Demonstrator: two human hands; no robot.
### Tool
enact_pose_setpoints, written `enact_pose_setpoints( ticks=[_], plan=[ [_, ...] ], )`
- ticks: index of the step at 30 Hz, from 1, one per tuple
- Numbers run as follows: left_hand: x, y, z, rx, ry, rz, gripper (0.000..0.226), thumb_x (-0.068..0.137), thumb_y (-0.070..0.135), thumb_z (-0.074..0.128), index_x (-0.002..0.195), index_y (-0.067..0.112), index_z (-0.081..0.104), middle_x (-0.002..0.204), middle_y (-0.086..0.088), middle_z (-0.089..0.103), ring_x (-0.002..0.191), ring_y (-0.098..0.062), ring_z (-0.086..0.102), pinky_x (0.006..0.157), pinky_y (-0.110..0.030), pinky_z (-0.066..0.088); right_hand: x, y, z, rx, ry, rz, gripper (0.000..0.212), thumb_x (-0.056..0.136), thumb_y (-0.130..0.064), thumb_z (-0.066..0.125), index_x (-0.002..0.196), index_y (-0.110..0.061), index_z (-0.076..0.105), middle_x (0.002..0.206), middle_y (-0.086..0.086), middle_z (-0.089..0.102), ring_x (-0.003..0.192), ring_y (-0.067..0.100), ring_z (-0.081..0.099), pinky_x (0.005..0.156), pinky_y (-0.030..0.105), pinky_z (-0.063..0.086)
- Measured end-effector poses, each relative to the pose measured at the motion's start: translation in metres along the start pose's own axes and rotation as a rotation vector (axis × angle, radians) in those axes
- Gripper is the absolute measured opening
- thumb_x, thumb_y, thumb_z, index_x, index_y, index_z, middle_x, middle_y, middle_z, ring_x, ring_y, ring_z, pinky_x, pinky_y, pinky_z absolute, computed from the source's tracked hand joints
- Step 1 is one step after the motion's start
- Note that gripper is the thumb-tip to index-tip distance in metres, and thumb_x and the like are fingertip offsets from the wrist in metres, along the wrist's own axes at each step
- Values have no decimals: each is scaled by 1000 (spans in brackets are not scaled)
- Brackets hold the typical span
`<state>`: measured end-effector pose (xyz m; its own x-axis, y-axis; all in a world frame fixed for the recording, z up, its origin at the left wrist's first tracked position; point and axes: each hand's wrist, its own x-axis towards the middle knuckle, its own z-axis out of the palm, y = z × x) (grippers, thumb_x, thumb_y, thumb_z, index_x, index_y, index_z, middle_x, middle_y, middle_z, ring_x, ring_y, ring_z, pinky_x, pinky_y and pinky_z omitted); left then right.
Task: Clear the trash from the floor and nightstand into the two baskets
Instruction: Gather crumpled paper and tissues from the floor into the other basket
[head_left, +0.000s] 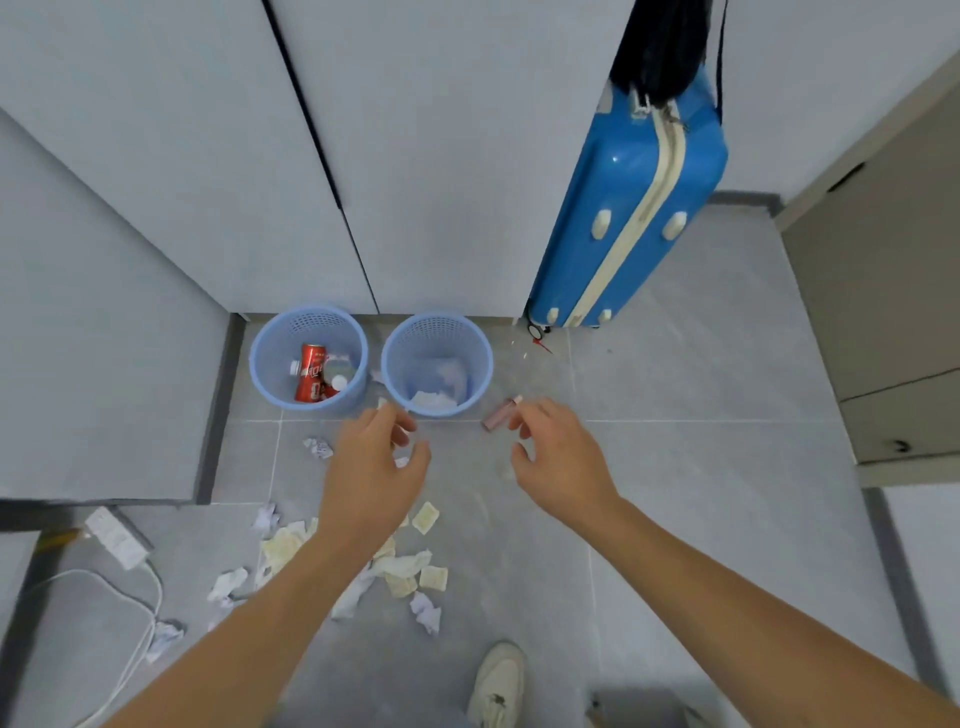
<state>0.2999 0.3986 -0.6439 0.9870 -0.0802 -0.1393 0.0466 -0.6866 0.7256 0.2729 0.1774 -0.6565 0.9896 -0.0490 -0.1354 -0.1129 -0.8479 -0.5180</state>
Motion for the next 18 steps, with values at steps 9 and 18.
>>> enact_pose_setpoints(
  ticks=[9, 18],
  plan=[
    [11, -28, -25, -21, 47, -78, 11, 89, 29, 68, 95, 27, 59, 88, 12, 59, 89, -12, 56, 73, -29, 48, 31, -19, 7, -64, -78, -66, 14, 88, -13, 65, 100, -19, 64, 97, -8, 58, 95, 15, 55, 71, 25, 39],
    [11, -29, 25, 0, 104, -272, 12, 88, 35, 67, 95, 32, 57, 88, 15, 56, 90, -11, 53, 71, -25, 41, 86, 23, 42, -119, -317, -143, 17, 91, -16, 64, 108, -14, 64, 108, 0, 62, 115, 21, 56, 82, 36, 52]
  ],
)
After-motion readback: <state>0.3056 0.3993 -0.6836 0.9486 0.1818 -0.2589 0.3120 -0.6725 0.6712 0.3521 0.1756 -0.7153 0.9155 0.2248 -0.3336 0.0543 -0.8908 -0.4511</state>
